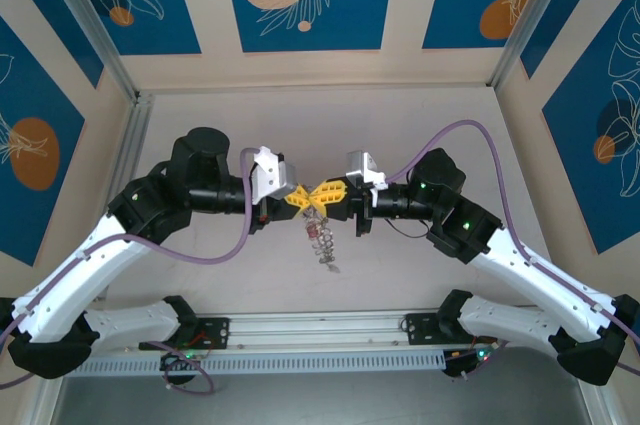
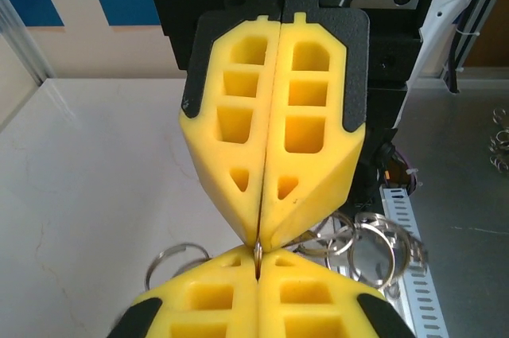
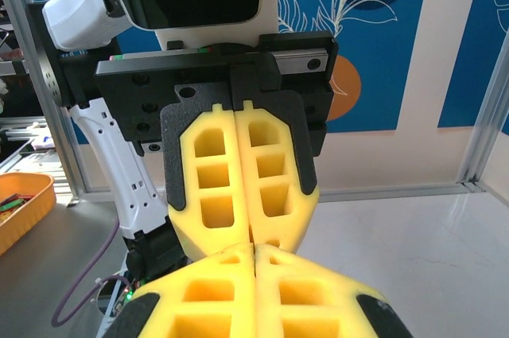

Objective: Put the keys on the keyring

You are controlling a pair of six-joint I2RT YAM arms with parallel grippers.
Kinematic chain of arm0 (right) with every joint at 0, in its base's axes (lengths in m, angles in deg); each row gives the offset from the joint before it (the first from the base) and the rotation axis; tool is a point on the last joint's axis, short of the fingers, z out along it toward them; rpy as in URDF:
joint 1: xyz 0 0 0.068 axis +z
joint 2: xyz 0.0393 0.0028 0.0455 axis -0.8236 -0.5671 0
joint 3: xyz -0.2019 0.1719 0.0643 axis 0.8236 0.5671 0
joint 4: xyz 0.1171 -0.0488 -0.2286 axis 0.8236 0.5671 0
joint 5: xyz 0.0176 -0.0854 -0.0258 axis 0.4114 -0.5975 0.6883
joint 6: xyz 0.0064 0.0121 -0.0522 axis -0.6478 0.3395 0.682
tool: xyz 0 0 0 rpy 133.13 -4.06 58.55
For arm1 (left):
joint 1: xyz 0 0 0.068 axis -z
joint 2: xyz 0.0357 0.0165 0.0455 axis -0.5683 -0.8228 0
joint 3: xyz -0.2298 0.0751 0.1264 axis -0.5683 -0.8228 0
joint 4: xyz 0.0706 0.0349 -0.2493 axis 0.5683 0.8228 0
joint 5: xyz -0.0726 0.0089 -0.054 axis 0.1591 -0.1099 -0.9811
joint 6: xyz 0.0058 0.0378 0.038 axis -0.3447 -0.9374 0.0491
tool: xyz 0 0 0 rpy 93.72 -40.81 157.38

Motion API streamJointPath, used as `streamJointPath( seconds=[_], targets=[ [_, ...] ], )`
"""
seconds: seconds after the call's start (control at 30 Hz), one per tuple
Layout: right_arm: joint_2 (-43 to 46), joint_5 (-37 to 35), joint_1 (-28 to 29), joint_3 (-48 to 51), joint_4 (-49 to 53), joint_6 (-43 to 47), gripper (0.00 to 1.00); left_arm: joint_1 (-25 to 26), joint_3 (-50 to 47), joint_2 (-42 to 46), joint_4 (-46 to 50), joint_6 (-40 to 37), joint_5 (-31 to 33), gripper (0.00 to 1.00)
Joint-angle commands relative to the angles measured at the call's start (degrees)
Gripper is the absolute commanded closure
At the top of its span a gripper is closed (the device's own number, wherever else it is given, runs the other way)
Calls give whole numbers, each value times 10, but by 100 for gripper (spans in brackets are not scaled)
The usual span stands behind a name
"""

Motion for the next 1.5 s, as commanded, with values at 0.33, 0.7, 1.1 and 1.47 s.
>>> streamJointPath(
  seconds=[0.33,0.7,1.1,1.47],
  targets=[
    [9,7,1,-15,-20,2,100,-34,12,-3,-35,13,-68,100],
    [32,-41,0,-1,0,12,58,-50,21,-3,-39,30,-92,100],
    [85,-403,201,61,-3,213,60,-63,46,-18,-79,114,-104,100],
    [23,-608,318,84,-176,374,66,-66,59,-29,-68,123,-101,100]
  ],
)
